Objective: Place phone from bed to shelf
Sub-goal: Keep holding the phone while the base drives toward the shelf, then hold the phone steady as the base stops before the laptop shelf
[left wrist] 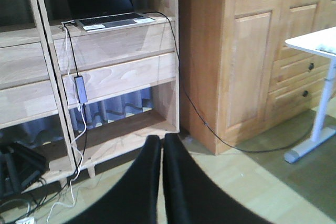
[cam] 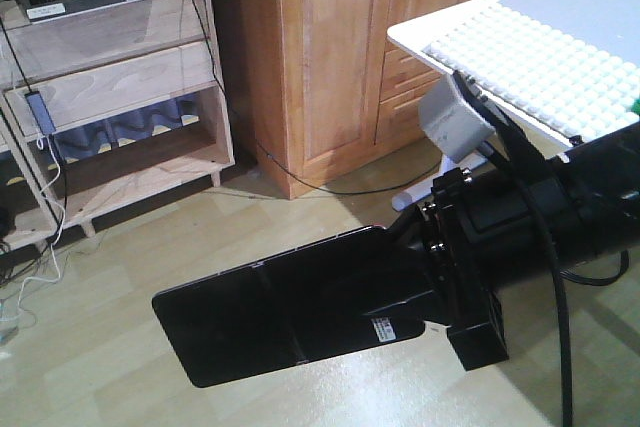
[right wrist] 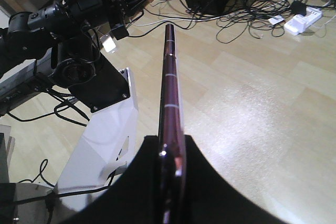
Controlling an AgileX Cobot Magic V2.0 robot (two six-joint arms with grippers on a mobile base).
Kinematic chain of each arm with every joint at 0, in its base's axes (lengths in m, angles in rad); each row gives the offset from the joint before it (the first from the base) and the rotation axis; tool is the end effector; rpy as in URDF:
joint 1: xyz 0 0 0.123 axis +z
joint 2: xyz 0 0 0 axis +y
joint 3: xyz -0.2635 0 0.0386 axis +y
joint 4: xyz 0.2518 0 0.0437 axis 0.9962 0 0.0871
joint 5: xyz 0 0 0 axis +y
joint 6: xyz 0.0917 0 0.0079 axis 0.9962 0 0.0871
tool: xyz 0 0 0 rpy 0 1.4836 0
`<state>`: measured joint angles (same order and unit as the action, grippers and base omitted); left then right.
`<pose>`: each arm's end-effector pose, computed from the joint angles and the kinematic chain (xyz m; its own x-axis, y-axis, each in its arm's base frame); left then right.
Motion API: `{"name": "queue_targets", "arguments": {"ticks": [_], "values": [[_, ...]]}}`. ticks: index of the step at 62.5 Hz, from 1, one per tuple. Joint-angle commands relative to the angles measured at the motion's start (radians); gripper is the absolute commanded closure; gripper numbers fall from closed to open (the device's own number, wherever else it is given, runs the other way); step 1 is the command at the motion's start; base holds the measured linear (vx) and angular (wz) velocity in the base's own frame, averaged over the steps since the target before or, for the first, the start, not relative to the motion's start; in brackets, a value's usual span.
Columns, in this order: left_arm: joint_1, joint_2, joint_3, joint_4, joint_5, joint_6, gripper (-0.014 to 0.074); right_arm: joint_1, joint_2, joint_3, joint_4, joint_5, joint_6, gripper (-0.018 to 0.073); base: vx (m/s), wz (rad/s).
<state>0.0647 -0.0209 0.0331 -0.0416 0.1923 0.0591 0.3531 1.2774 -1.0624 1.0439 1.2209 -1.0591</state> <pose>0.0793 0.0044 0.1858 -0.1176 0.0107 -0.9930 -0.0546 0.9984 0.0172 0.2009 0.1537 0.3282 -0.4269 -0.4700 -0.7726 -0.9041 0.2045 0.3751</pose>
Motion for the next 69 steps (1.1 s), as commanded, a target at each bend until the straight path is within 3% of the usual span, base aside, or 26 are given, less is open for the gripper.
{"name": "queue_targets", "arguments": {"ticks": [1, 69], "values": [[-0.003, -0.007, 0.006, -0.009, -0.074, 0.0, 0.0595, -0.001, -0.029, -0.024, 0.09, 0.067, 0.0, 0.0561, 0.42, 0.07], [-0.003, -0.007, 0.006, -0.009, -0.074, 0.0, 0.0595, -0.001, -0.029, -0.024, 0.09, 0.067, 0.0, 0.0561, 0.4, 0.16]]}}
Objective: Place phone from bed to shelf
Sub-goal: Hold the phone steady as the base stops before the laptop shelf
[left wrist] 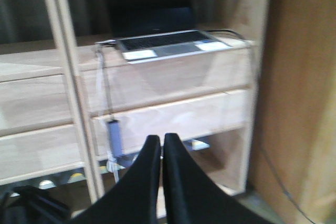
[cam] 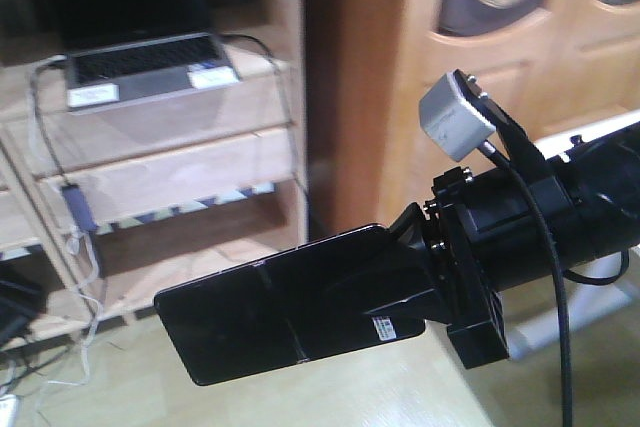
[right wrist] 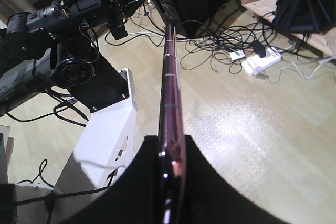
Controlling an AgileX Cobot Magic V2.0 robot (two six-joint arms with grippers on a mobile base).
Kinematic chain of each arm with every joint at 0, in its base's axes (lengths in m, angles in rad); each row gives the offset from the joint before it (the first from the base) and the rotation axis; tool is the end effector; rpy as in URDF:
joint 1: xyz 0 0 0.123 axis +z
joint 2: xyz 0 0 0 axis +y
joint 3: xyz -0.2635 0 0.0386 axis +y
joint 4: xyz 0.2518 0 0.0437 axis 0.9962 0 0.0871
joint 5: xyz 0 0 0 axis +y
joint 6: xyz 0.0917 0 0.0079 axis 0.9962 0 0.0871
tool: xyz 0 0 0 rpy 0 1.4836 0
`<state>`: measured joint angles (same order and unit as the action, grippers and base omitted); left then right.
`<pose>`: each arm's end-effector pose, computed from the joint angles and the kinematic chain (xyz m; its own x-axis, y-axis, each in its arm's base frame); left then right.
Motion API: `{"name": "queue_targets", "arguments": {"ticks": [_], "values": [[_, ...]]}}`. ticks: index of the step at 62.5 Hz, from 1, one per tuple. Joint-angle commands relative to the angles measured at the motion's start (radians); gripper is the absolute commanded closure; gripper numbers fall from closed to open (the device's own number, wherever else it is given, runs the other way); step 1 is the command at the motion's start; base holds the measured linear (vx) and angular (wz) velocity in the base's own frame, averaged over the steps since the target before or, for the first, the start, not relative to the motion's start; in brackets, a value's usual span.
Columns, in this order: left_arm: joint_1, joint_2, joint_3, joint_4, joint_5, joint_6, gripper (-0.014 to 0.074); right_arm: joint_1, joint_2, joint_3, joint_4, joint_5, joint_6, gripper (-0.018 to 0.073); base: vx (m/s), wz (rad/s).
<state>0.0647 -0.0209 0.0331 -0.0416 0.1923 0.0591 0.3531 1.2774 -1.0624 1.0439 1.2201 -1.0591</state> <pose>0.0793 0.0044 0.1858 -0.1176 0.0107 -0.9930 -0.0546 0.9984 0.0172 0.2010 0.1537 0.3282 -0.4269 -0.4696 -0.7728 -0.9041 0.2051 0.3747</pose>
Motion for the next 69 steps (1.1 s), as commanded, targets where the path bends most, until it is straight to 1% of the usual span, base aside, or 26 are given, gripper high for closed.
{"name": "queue_targets", "arguments": {"ticks": [1, 37, 69], "values": [[-0.003, -0.007, 0.006, -0.009, -0.074, 0.0, 0.0595, -0.001, -0.029, -0.024, 0.09, 0.068, 0.0, 0.0561, 0.37, 0.38], [-0.003, -0.007, 0.006, -0.009, -0.074, 0.0, 0.0595, -0.001, -0.029, -0.024, 0.09, 0.068, 0.0, 0.0561, 0.34, 0.33], [-0.003, -0.007, 0.006, -0.009, -0.074, 0.0, 0.0595, -0.001, -0.029, -0.024, 0.09, 0.067, 0.0, 0.0561, 0.28, 0.16]]}}
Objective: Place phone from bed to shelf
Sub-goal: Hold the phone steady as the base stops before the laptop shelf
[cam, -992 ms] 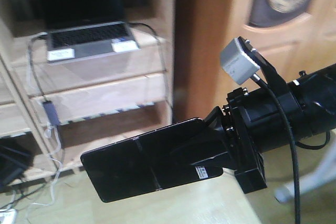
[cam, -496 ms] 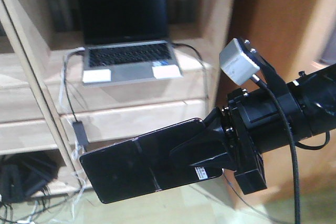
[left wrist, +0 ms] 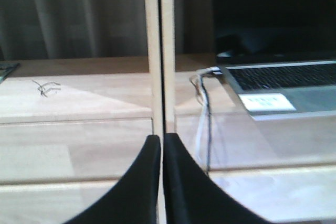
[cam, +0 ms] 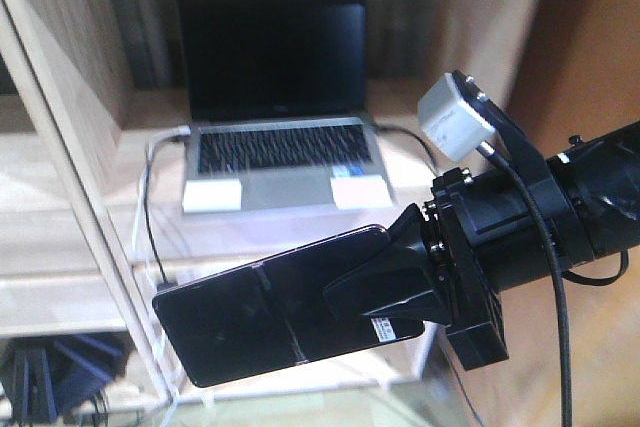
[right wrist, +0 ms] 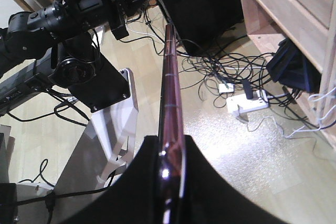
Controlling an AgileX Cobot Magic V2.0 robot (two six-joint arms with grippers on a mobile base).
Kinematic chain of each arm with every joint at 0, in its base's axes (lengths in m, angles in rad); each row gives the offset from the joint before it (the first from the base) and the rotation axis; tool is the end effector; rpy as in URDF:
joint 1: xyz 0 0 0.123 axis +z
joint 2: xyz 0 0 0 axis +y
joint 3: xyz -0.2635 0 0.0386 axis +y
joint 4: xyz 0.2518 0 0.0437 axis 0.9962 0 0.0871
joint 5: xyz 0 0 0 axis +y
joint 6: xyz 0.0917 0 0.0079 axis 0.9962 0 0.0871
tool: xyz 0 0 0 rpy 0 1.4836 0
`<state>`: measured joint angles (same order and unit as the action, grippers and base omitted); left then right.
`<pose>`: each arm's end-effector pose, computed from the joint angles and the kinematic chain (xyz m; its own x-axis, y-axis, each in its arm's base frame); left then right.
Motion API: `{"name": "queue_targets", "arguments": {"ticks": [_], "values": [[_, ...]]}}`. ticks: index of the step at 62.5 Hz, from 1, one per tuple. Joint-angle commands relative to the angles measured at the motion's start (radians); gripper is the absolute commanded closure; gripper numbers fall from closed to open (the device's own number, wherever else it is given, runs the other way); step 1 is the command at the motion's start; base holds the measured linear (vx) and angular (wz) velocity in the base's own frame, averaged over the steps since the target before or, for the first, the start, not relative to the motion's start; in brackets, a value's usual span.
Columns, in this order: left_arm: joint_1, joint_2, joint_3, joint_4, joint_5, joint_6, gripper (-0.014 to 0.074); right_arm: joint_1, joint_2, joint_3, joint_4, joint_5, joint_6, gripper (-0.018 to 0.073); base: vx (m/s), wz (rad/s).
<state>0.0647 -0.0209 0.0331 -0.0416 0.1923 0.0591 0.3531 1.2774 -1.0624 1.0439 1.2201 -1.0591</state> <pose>0.0793 0.0044 0.1858 -0.1176 0.0107 -0.9930 -0.0546 0.9984 0.0172 0.2010 0.1537 0.3282 -0.4269 -0.4696 -0.7728 -0.9041 0.2051 0.3747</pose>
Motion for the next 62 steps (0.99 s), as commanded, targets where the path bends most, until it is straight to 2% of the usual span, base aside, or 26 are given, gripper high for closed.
{"name": "queue_targets", "arguments": {"ticks": [1, 62], "values": [[-0.003, -0.007, 0.006, -0.009, -0.074, 0.0, 0.0595, -0.001, -0.029, -0.024, 0.09, 0.067, 0.0, 0.0561, 0.25, 0.13], [-0.003, -0.007, 0.006, -0.009, -0.074, 0.0, 0.0595, -0.001, -0.029, -0.024, 0.09, 0.067, 0.0, 0.0561, 0.17, 0.06]]}}
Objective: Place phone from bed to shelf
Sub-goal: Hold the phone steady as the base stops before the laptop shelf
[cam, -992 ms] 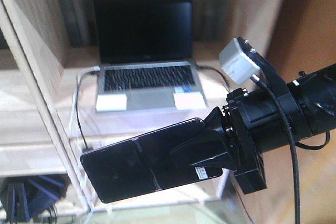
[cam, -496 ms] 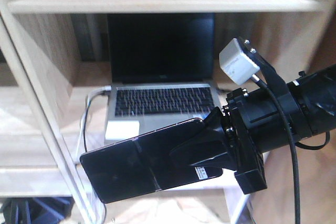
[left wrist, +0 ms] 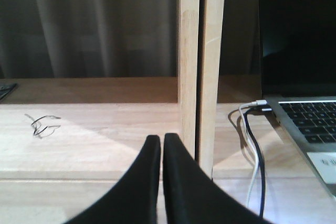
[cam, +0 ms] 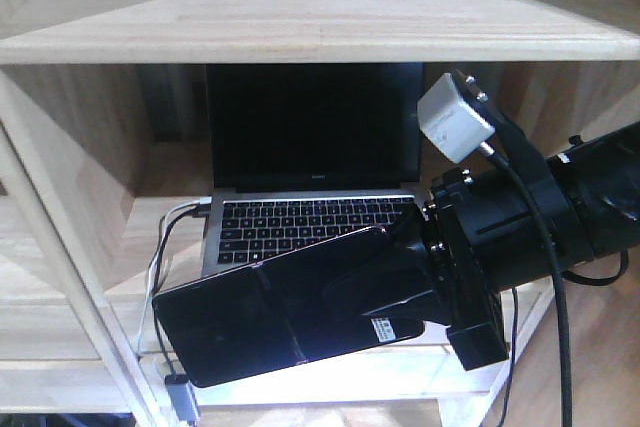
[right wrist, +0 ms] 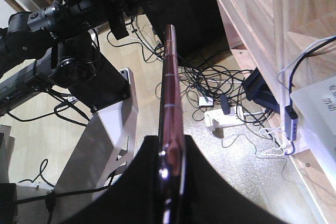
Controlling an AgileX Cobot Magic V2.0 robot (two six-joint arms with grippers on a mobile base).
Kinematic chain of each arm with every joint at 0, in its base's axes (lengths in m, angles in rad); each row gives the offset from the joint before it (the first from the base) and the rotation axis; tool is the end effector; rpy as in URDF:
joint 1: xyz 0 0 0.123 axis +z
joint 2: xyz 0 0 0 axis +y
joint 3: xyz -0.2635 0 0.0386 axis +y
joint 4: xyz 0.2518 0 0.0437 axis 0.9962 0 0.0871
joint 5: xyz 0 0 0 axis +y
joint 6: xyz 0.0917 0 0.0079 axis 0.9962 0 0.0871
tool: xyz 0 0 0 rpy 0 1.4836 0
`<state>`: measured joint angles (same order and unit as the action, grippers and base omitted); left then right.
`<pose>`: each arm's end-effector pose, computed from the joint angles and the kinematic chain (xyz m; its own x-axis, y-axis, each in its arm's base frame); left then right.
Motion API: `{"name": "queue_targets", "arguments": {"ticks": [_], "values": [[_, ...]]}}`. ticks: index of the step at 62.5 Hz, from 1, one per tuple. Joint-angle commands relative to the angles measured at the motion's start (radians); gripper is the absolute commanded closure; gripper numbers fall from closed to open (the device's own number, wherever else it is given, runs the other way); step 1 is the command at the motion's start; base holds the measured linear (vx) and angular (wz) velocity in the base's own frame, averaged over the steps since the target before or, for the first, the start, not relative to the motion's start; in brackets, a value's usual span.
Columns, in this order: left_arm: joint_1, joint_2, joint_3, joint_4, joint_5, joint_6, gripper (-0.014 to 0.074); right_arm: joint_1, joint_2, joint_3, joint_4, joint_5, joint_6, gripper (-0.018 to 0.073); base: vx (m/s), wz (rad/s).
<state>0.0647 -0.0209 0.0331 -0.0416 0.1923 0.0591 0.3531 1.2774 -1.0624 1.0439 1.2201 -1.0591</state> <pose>0.0793 0.0044 0.1858 -0.1176 0.0107 -0.9930 -0.0546 0.9984 0.0172 0.2010 0.1537 0.3282 -0.4269 -0.4696 -0.7728 -0.9041 0.2051 0.3747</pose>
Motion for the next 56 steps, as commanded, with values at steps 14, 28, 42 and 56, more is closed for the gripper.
{"name": "queue_targets", "arguments": {"ticks": [14, 28, 42, 56], "values": [[-0.003, -0.007, 0.006, -0.009, -0.074, 0.0, 0.0595, -0.001, -0.029, -0.024, 0.09, 0.067, 0.0, 0.0561, 0.07, -0.01], [-0.003, -0.007, 0.006, -0.009, -0.074, 0.0, 0.0595, -0.001, -0.029, -0.024, 0.09, 0.067, 0.0, 0.0561, 0.04, 0.0], [-0.003, -0.007, 0.006, -0.009, -0.074, 0.0, 0.0595, -0.001, -0.029, -0.024, 0.09, 0.067, 0.0, 0.0561, 0.01, 0.0], [-0.003, -0.007, 0.006, -0.009, -0.074, 0.0, 0.0595, -0.001, -0.029, -0.024, 0.09, 0.067, 0.0, 0.0561, 0.0, 0.0]]}}
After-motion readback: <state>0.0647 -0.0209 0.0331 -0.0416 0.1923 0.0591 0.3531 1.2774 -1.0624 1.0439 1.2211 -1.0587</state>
